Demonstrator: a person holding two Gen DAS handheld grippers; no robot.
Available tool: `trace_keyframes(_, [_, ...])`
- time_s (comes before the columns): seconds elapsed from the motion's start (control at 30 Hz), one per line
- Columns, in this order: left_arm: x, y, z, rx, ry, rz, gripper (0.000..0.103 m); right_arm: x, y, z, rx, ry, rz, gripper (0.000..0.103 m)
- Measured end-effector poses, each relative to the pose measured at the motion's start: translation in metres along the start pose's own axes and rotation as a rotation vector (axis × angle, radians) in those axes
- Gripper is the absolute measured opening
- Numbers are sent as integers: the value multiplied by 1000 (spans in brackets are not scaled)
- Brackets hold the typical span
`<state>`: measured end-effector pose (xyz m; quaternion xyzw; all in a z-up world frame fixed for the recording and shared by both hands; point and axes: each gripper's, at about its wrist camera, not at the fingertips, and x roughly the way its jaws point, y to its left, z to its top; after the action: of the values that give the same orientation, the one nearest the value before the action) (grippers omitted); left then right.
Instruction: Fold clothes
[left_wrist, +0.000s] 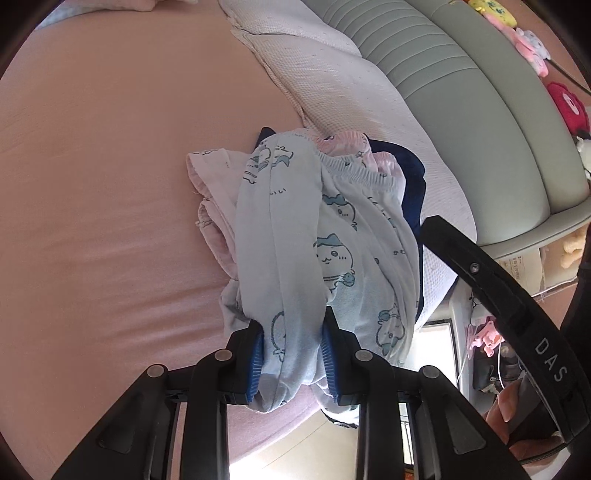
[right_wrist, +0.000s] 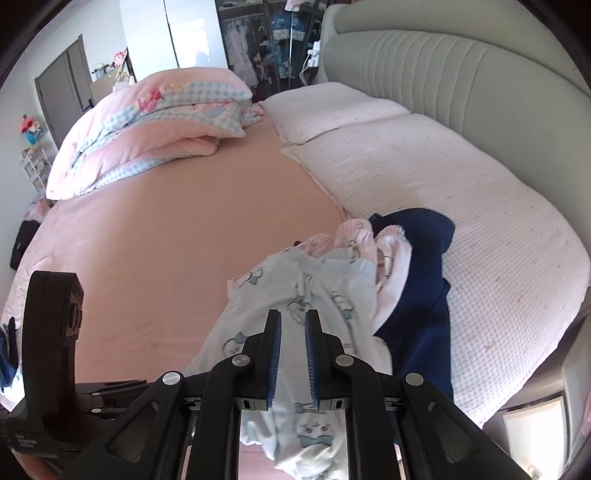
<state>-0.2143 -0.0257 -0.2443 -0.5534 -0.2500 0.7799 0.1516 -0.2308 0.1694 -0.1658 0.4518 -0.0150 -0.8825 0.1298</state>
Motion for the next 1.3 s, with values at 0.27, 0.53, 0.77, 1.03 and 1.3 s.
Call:
trace_keyframes(0.27, [-3,12,7,-29,-11,0,25,5,-24,5,147,49,18,11])
trace_keyframes(0.53, [-8,9,16,-27,-79,-15,18,14,-18,-5,27,118,-87,43])
trace_keyframes(0.77, [-16,17,30,-31,-118,6,11,-7,-7,-34,-28,84,-75,57])
trace_keyframes(1.03, [-1,23,50,-91,23,-33,15,-15,-14,-72,-35,82,-88,61])
trace_keyframes(1.3, [12,23,61,-102,55,19,59,-17,-42,-85,158,53,51,61])
